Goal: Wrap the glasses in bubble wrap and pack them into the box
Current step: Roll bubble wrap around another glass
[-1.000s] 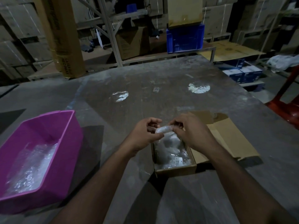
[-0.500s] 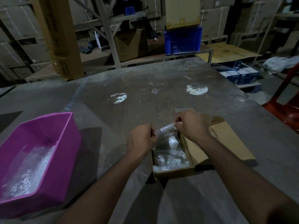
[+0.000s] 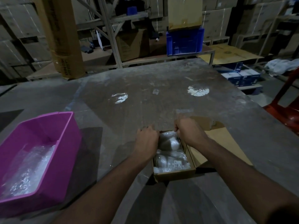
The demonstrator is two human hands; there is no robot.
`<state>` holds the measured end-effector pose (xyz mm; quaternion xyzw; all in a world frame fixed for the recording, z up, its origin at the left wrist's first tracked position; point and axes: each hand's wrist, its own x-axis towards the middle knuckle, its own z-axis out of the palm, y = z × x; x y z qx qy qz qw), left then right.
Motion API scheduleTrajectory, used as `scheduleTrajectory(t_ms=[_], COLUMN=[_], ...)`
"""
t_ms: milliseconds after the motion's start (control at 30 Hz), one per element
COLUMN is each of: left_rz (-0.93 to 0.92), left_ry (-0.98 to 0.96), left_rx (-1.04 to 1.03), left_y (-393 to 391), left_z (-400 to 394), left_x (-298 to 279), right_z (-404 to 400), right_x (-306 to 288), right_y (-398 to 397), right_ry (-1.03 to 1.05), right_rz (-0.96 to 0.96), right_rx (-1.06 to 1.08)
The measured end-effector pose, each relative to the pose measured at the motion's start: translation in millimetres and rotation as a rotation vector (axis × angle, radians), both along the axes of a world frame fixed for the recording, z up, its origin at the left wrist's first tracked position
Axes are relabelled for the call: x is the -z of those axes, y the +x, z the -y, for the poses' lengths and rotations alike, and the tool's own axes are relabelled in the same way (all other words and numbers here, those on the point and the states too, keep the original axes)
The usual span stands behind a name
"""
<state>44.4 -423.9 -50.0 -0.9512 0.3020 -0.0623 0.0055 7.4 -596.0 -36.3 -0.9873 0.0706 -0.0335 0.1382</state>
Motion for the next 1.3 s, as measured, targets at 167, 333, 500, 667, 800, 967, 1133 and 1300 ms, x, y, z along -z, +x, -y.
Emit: scheduleTrajectory(t_ms=[167,333,500,667,800,967,1133,1300], left_rz=[-0.053,-0.068,-0.081,-0.073,-0.074,-0.052,-0.052,-0.094], left_ry=[0.033,0.035,0.076,0.097,0.077,0.106,0.113,0.093], left_rx=[0.011,0.031,0.012,0.024,0.019,0.051,0.074,0.076], left_y=[2.2,3.3,3.9,6.8,8.1,10.0,13.2,15.2], left_z=[-5.9,-9.7,-6.6,-6.6,-5.8,-5.1,-5.7,-8.4], left_x=[4.8,6.0,4.9,9.2,11.6,13.9,14.9,15.8], right_z=[4.8,10.1,2.2,-0.9,-1.4,6.0,12.7,12.7], right_x=[5.3,2.8,0.7,-0.5,0.2,14.1,9.1,5.7], right_y=[-2.0,-4.1,-0.8,-1.3,-1.4,1.9,0.9,-4.0], right_ry=[-0.09,-0.17,-0.296,-0.385,-0.378,-0.255,-0.191,-0.126], right_rz=[-0.042,-0.121,-0.089,-0.047,-0.102,-0.237,-0.329,-0.218], right_rx=[-0.066,-0.129,-0.115,-0.073,-0.044,-0.01,-0.041,0.001])
